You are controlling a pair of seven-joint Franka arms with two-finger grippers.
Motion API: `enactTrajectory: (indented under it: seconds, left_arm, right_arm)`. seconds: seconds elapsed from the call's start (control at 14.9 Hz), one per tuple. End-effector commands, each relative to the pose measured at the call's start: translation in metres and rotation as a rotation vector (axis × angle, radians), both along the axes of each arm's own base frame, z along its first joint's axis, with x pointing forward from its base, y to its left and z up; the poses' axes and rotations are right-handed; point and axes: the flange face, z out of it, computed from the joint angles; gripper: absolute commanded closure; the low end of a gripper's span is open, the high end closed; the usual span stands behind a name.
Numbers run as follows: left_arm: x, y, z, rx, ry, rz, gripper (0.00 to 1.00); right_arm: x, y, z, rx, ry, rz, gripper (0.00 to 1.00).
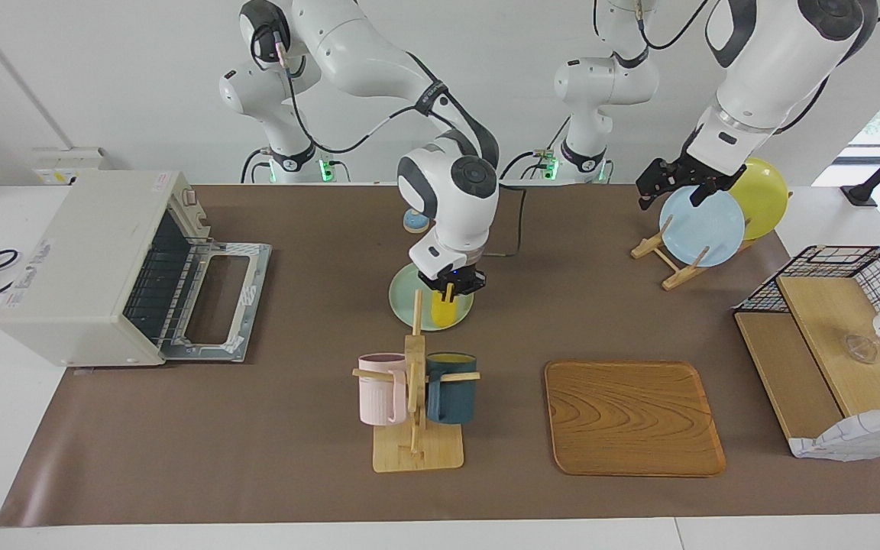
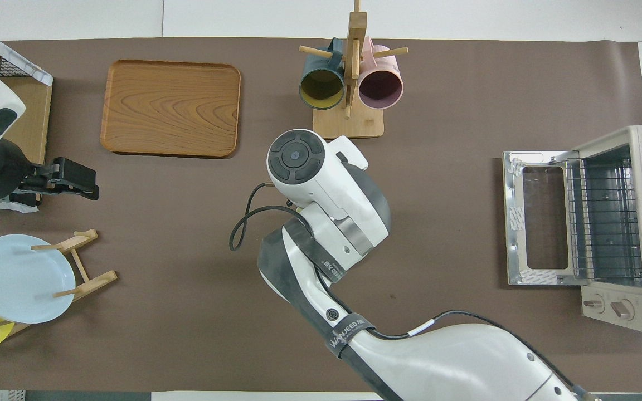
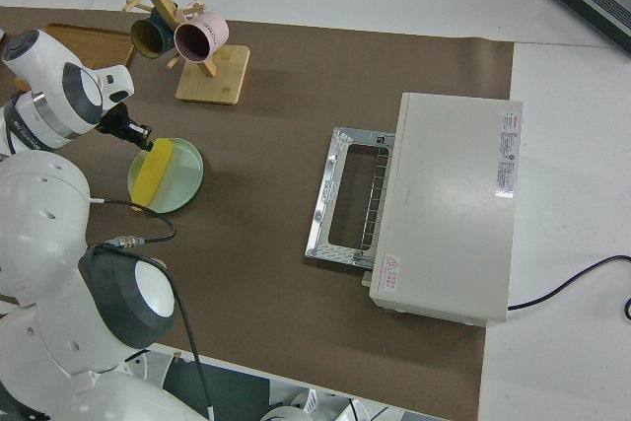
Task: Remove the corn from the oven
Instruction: 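Set the green plate down mid-table and release with the right gripper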
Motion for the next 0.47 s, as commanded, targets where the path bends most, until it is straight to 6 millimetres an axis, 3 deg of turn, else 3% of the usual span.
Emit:
enactTrajectory:
  seconds: [0.0, 0.2, 0.4]
  left_arm:
    - [-0.006, -0.001, 0.006, 0.017, 0.003, -0.009, 0.0]
    - [-0.004, -0.002, 0.004, 0.015, -0.009, -0.012, 0.0]
    - [-0.011, -0.032, 0.001, 0.006, -0.027, -0.058, 0.0]
  right_arm:
    - [0.013, -0.075, 0.039, -0.113, 0.052, 0.017, 1.0]
    - [0.036, -0.168, 0.028, -0.191, 0.154, 0.007, 1.0]
    - [0.025, -0.236, -0.007, -0.177, 0.21, 0.004, 1.0]
